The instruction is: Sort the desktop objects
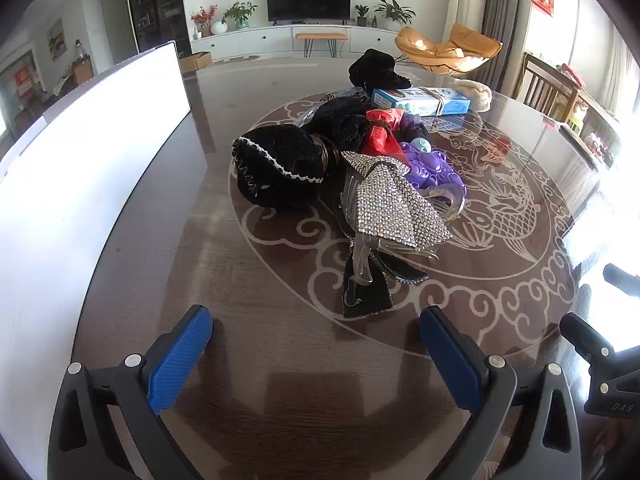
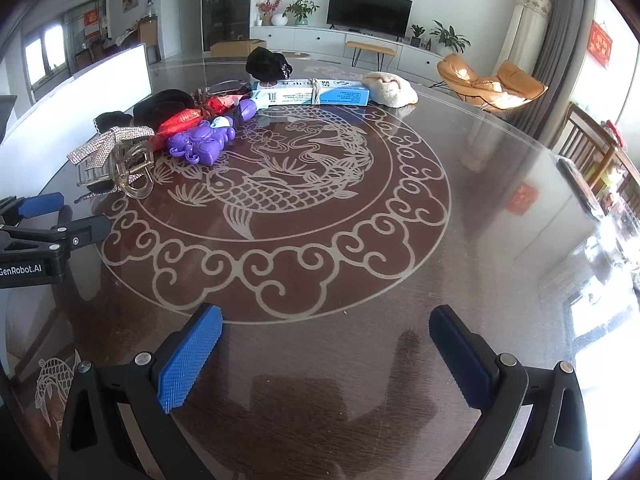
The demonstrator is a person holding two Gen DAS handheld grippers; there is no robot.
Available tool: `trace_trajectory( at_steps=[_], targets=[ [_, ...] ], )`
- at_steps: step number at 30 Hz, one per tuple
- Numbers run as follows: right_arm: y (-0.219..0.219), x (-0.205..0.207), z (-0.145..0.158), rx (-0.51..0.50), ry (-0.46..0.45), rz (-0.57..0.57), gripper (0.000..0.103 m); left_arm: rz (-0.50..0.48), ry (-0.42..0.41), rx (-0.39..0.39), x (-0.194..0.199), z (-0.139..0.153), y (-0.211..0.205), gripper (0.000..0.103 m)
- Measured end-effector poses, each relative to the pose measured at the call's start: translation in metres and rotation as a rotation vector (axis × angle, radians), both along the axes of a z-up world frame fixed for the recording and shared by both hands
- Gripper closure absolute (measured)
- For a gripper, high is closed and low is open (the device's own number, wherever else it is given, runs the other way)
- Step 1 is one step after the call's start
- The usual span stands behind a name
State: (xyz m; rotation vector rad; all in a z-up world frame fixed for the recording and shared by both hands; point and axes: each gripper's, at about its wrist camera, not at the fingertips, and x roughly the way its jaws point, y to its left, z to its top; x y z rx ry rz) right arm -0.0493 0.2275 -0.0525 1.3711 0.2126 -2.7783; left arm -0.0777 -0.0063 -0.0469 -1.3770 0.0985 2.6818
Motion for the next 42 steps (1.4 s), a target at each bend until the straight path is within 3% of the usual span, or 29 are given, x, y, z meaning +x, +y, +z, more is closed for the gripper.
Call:
trace_trajectory(
  at_steps=[42],
  targets=[
    [-0.0051,0.0026,0.0022,0.051,0.020,0.001,0.000,0.000,0.000,0.000,0.0009,-0.0007,0.0002,0.000]
  ],
)
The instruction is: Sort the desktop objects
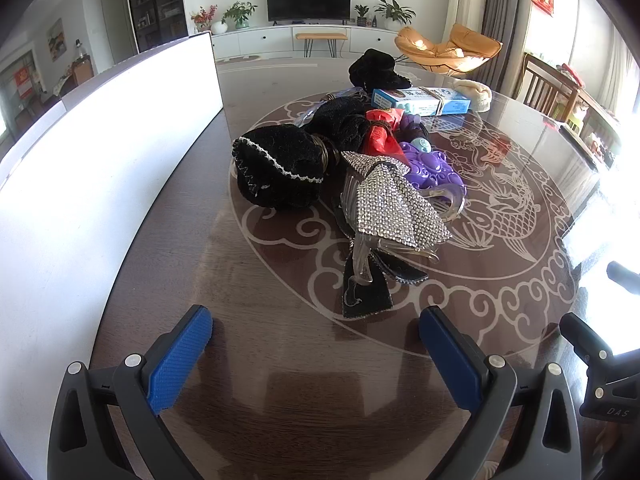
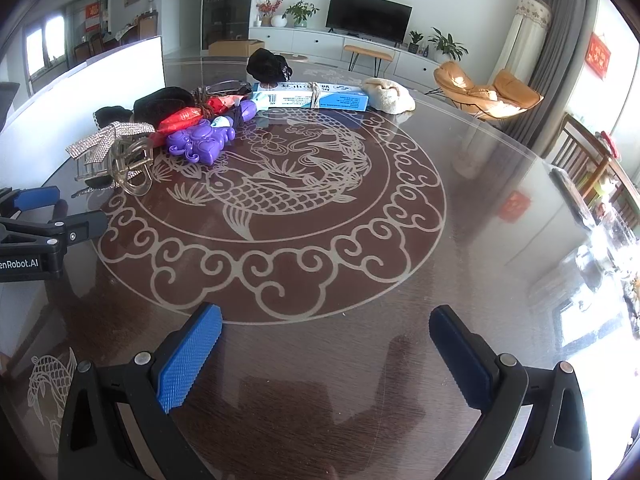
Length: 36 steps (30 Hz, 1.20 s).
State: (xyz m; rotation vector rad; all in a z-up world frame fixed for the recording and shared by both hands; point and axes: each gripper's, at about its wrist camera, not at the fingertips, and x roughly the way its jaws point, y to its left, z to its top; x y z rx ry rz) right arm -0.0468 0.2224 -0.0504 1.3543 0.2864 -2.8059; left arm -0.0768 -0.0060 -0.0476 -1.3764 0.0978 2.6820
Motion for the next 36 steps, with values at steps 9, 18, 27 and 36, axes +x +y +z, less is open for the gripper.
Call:
trace_trajectory(
  at_steps=[9,18,27,36],
  targets=[
    [-0.0016,0.0013,0.0007,0.014,0.006,0.000,0.000,0.000,0.000,0.000,-0.0013,0.0003,-0.0004,0.000],
    [-0.0015,0.0014,0.0007,0.008,0.003,0.000,0.000,0.000,0.000,0.000,-0.0014,0.0003,-0.0005,0.000],
    [-0.0005,0.0006,0.0005,-0.006,-0.002,-0.001,0.000,0.000,0.000,0.000,0.0002,0.0000,-0.0001,0.000],
    [-0.0001,0.0003,0.0006,-0.014,-0.006,-0.001,0.000,0.000,0.000,0.000,-0.0011,0.0003,-0.0005,0.000]
  ],
)
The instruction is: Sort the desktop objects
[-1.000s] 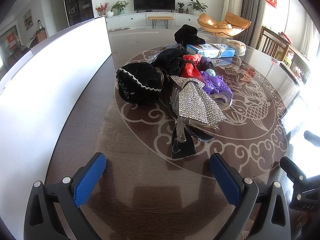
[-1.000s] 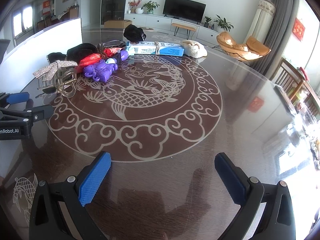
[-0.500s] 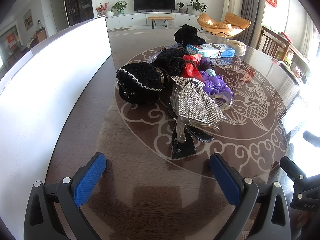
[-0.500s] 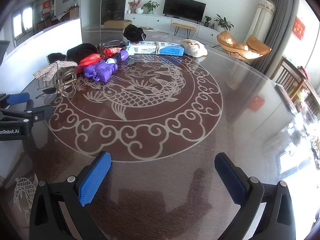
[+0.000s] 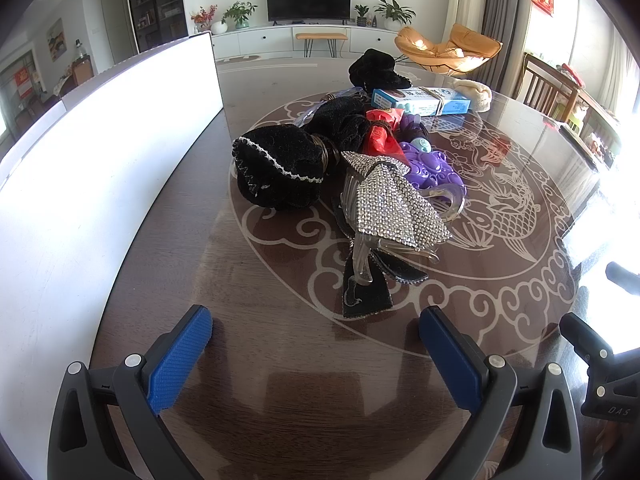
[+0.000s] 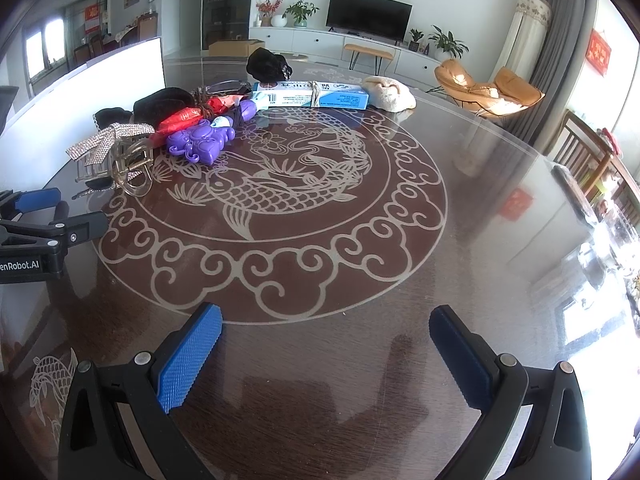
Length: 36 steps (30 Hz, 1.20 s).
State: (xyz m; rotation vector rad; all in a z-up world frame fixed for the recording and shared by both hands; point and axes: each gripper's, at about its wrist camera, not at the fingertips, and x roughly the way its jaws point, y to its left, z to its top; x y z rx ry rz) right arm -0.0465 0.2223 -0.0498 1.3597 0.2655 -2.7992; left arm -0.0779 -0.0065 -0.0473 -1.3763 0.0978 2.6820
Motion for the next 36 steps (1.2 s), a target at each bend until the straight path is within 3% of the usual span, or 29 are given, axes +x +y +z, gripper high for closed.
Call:
trace_trajectory(
  at_steps=[19,24,25,28,30,32,36],
  targets=[
    [0.002,-0.001,0.000,-0.018,-0.007,0.000,0.000,0.005,-0.003,-0.001,-0.001,0.000,0.000,0.000],
    [0.003,-0.002,0.000,-0.027,-0.011,-0.001,0.000,-0.011,-0.023,-0.008,0.018,0.003,-0.007,0.000],
    [0.004,-0.002,0.000,-0.028,-0.011,-0.001,0.000,0.014,-0.002,0.005,0.024,0.007,-0.010,0.000],
    [0.007,-0.004,-0.002,-0.061,-0.026,-0.006,0.000,0.065,0.131,0.156,0.038,0.036,-0.034,0.000],
    [0.017,-0.007,-0.005,-0.140,-0.054,-0.025,0.000,0.134,0.193,0.171,0.043,0.046,-0.048,0.000],
    [0.015,-0.007,-0.004,-0.126,-0.050,-0.029,0.000,0.206,0.200,0.169,0.041,0.047,-0.062,0.000],
    [0.014,-0.011,-0.003,-0.128,-0.064,-0.022,0.000,0.267,0.201,0.256,0.042,0.047,-0.084,0.000]
  ],
)
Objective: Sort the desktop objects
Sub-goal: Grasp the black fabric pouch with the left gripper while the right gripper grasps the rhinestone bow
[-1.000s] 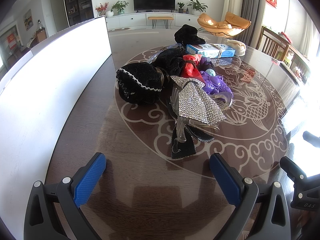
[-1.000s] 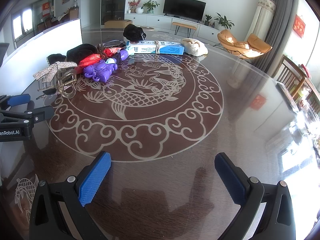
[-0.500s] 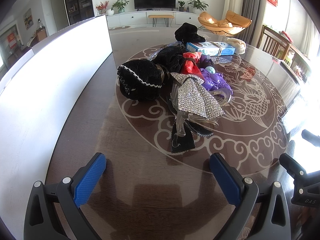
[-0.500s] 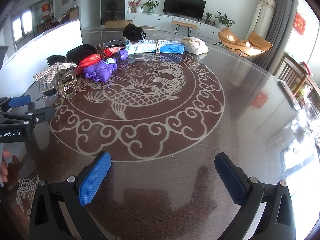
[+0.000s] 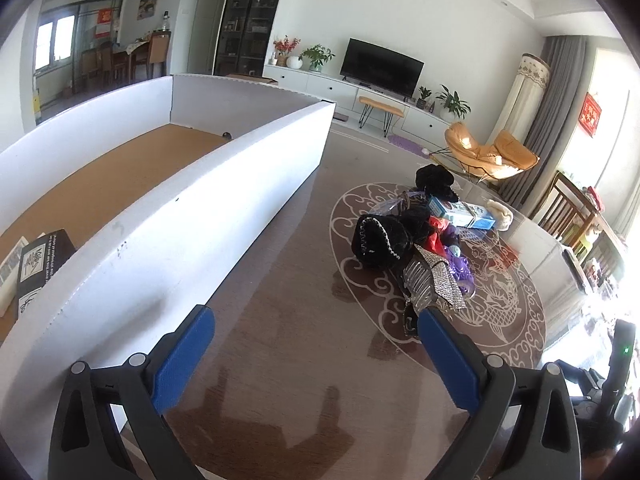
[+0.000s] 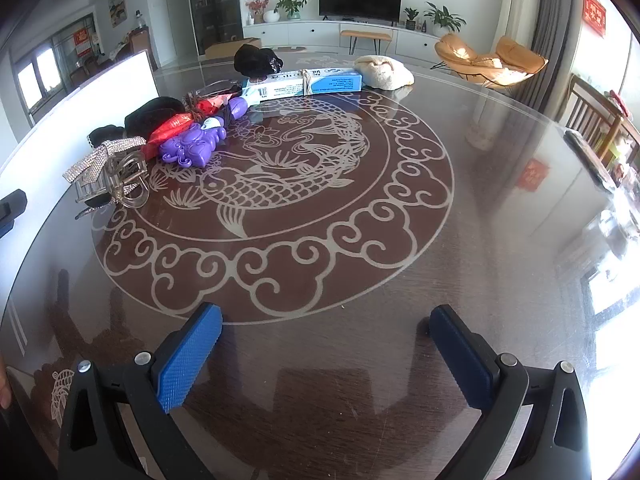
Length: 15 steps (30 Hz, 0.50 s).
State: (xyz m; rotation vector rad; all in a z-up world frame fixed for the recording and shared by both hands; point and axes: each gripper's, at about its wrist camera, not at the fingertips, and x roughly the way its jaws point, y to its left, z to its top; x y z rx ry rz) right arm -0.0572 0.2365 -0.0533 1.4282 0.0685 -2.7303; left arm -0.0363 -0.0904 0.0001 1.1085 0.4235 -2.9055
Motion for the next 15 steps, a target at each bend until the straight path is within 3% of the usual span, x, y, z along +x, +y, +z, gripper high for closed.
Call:
trace_trajectory(
  at_steps=[3,8,13,15],
  targets=[
    [-0.015,-0.017,0.008,-0.071,-0.068,0.081,0.000,0.016,0.030,-0.024,0.010,0.003,0.003,0.000],
    [-0.076,-0.048,0.039,-0.250,-0.020,0.224,0.000,0.016,0.073,-0.082,0.022,0.008,0.011,0.000],
    [-0.135,-0.080,0.032,-0.274,-0.047,0.271,0.000,0.057,0.108,-0.092,0.030,0.014,0.005,0.001],
    [-0.149,-0.087,0.023,-0.228,-0.059,0.273,0.002,0.043,0.101,-0.100,0.029,0.012,0.007,0.000]
  ],
)
